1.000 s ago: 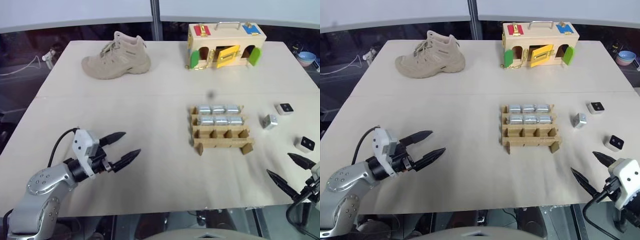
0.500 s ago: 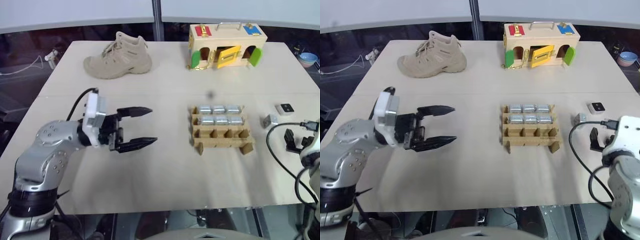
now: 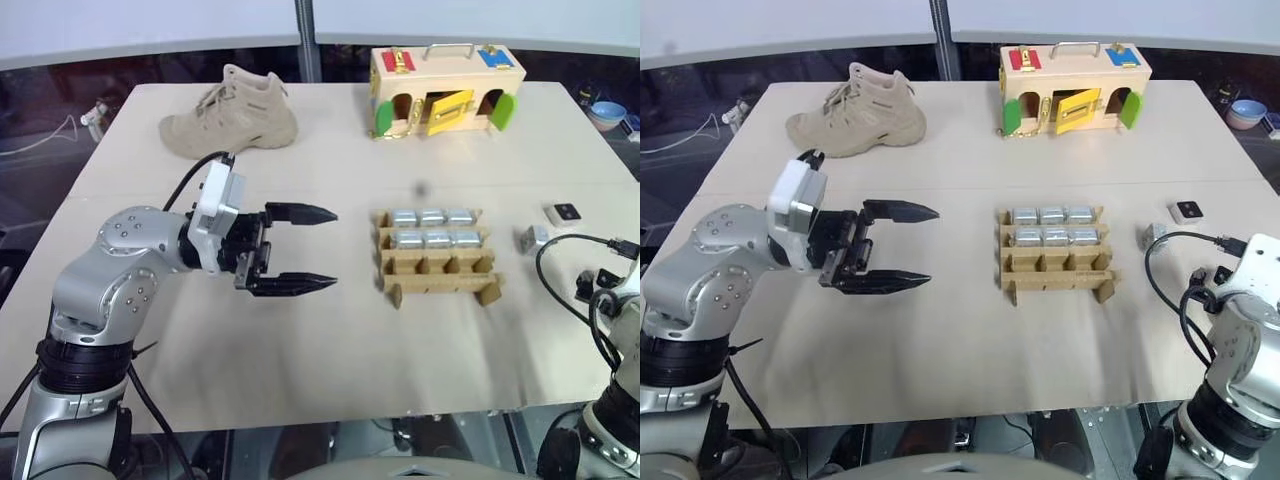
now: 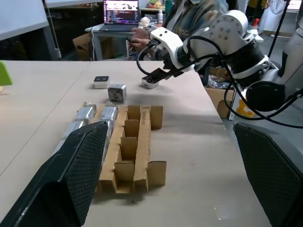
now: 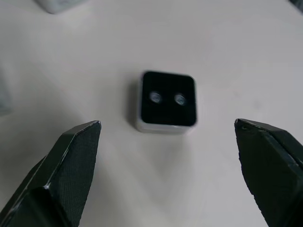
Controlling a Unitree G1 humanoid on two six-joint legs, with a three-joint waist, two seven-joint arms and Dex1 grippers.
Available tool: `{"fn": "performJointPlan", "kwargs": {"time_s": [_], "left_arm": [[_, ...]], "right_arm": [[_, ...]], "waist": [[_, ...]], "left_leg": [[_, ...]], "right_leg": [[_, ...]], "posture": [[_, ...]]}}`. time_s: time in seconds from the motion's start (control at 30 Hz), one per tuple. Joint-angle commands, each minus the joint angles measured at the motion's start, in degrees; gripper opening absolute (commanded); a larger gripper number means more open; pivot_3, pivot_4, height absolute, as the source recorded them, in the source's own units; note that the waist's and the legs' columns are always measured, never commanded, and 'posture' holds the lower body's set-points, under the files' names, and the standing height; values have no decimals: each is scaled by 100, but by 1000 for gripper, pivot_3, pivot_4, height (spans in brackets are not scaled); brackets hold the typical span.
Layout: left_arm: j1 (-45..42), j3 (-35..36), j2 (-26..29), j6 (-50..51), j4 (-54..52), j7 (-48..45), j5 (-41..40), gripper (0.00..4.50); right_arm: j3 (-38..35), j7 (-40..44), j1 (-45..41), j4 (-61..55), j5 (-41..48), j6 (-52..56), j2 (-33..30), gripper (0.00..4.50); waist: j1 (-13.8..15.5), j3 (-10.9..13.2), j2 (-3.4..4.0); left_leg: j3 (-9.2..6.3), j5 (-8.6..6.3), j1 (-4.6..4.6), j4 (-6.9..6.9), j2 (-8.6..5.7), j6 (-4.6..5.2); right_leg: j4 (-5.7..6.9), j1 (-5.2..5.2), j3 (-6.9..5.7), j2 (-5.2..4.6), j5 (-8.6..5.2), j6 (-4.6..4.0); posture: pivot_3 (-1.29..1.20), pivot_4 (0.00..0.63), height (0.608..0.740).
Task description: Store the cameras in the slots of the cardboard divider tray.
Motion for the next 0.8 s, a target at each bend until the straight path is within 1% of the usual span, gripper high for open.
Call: {"fn": "performJointPlan", "kwargs": {"time_s": [0.03,0.27,0.53,0.57,0.6,0.63,0.67,0.7,0.73,0.8], "left_arm": [[-186,97,12,-61,104,-137,-42,4421],[-504,23,-43,-217,435,-355,133,4421],[-335,129,-96,-218,245,-271,120,4421],[-311,142,-95,-211,215,-255,112,4500],[-289,156,-94,-201,183,-234,99,4500],[-268,174,-98,-189,160,-204,85,4500],[-251,187,-100,-186,144,-183,76,4500],[-238,197,-97,-187,134,-170,69,4500],[-229,202,-93,-191,129,-162,67,4500],[-213,220,-101,-192,117,-125,58,4500]], "right_arm": [[-178,35,-268,90,-142,19,28,4500],[-220,52,-554,513,-322,-71,149,4500],[-230,38,-618,1113,-454,-513,120,4500],[-218,18,-617,1171,-481,-563,116,3962],[-228,9,-623,1232,-495,-596,125,3636],[-245,1,-630,1276,-502,-643,146,3108],[-226,8,-617,1309,-505,-704,140,2701],[-214,15,-614,1330,-506,-743,139,2136],[-210,15,-617,1343,-510,-764,143,1784],[-184,1,-620,1362,-525,-800,149,1698]], "waist": [[-8,0,0],[-9,0,0],[-15,0,1],[-16,0,1],[-16,0,1],[-16,0,1],[-16,0,1],[-16,0,1],[-16,0,1],[-16,0,1]], "left_leg": [[0,0,1,0,0,0],[0,0,-4,-1,0,0],[1,0,-4,-1,0,0],[1,0,-4,-1,0,0],[1,0,-4,-1,0,0],[1,0,-4,-1,0,0],[1,0,-4,-1,0,0],[1,0,-4,-1,0,0],[1,0,-4,-1,0,0],[1,0,-4,-1,0,0]], "right_leg": [[2,0,0,0,3,-1],[0,-2,0,1,12,-9],[-1,-2,2,0,12,-8],[-1,-2,2,0,12,-8],[-1,-2,2,0,12,-8],[-1,-2,2,0,12,-8],[-1,-2,2,0,12,-8],[0,-2,2,0,12,-8],[-1,-2,2,0,12,-8],[-1,-2,2,0,12,-8]], "posture": [[0,150,740],[0,150,740],[0,150,740],[0,150,740],[0,150,740],[0,150,740],[0,150,740],[0,150,740],[0,150,740],[0,150,740]]}}
